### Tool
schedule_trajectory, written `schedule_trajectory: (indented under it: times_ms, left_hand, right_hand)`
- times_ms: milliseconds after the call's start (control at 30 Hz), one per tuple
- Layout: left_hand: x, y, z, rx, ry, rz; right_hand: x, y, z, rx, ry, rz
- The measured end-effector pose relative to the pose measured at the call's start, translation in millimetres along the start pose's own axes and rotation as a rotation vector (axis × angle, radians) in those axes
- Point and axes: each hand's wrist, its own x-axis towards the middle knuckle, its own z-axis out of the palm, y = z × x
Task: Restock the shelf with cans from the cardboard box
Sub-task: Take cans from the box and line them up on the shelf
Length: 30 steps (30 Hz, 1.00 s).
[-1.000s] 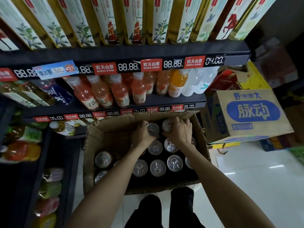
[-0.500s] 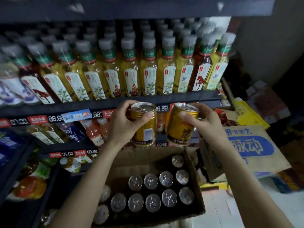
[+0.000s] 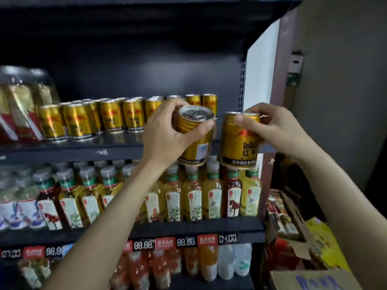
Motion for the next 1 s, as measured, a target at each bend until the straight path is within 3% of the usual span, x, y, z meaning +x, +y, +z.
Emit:
schedule_trajectory:
  times_ms: [200,433,600,700,867,1000]
  left_hand:
    - [61.8,-7.1,70.2,0.077,0.081,-0.100]
    - [86.7,-29.7,134.9,0.405,-0.051,-0.361]
    - [91.3,-38.9,146.5,0.450,-0.166,-0.430]
    - [86.6,-42.6,130.0,0.386,-0.257,-0.323]
    - [81.1,-55.0,97.0,0.475,-0.428,0.117]
    - [91.8,-62.8,99.9,0.561,-0.533,0.124]
  right_hand:
    - [64.0,25.7,-22.6,-0.209,0.202,-0.080]
    - [119.0,62.0,-15.8,-0.423,0.115,-0.019]
    - [143.2,87.7,-8.4,-0.486,0.096,0.018]
    - [146.2,98.8,-10.3,-0.377,0.023,0.035]
    - [133.1,112.4,-23.5,-0.175,-0.199,-0.042]
    - [135.2,120.5,-14.6,-0.199,-0.140,-0.068]
